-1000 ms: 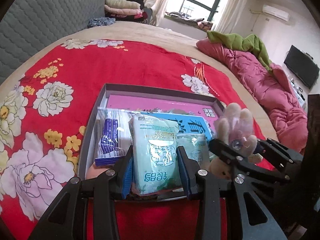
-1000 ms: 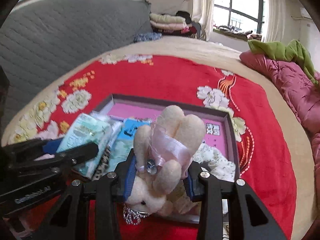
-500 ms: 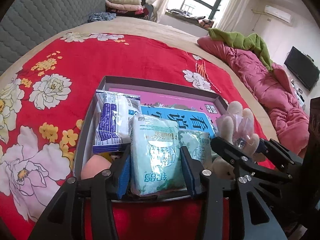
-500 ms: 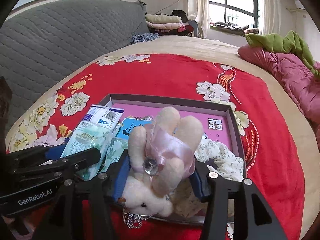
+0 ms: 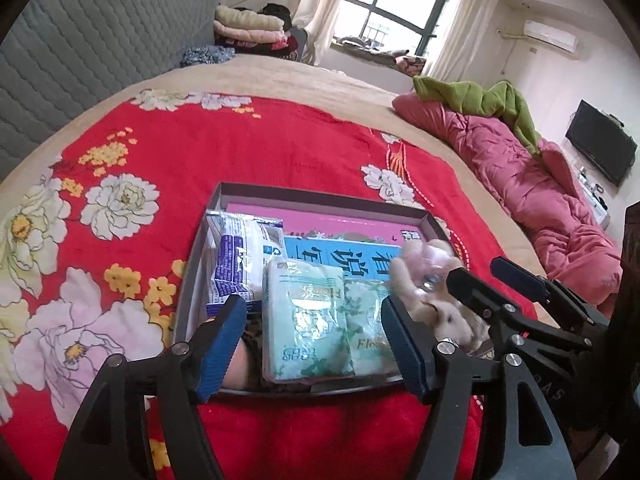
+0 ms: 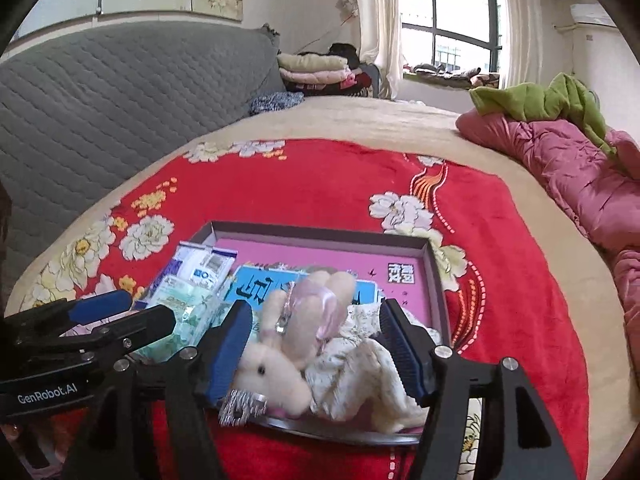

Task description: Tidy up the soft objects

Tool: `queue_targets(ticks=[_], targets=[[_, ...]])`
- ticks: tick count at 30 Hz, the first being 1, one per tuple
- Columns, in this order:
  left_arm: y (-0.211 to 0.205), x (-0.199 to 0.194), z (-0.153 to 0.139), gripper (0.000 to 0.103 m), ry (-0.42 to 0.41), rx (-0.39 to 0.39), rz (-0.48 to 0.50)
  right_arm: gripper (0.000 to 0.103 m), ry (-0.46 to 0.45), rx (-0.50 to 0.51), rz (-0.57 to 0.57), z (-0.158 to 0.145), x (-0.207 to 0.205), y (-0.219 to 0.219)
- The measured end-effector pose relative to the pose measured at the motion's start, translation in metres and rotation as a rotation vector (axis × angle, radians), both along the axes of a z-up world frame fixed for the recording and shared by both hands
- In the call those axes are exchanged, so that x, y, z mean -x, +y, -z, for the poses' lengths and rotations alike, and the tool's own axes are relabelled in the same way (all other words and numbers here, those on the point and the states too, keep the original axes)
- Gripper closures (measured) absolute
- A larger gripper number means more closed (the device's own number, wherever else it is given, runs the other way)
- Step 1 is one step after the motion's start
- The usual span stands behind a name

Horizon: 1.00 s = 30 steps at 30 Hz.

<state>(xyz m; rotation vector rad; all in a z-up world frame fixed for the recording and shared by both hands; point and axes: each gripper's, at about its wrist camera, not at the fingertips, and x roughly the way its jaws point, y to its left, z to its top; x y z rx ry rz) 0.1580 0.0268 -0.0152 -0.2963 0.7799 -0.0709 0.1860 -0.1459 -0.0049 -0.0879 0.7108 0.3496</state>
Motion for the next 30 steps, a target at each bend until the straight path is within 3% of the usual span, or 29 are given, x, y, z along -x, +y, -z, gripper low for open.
queue_targets(ticks=[7, 15, 21, 30], targets=[[-0.003, 0.023, -0.01, 0.027, 0.008, -0.061, -0.018, 0.037, -0.011, -0.037, 0.013, -0.015, 0.02, -0.01], [-0.019, 0.058, -0.006, 0.026, 0.061, -0.135, -0.014, 0.032, -0.011, -0.014, 0.049, -0.008, 0.058, -0.02], [-0.028, 0.085, -0.006, 0.026, 0.082, -0.139, -0.039, 0.032, 0.025, -0.01, 0.063, 0.0, 0.079, -0.024], [-0.029, 0.116, -0.012, 0.026, 0.085, -0.176, -0.072, 0.032, 0.007, 0.01, 0.081, -0.007, 0.11, -0.025]])
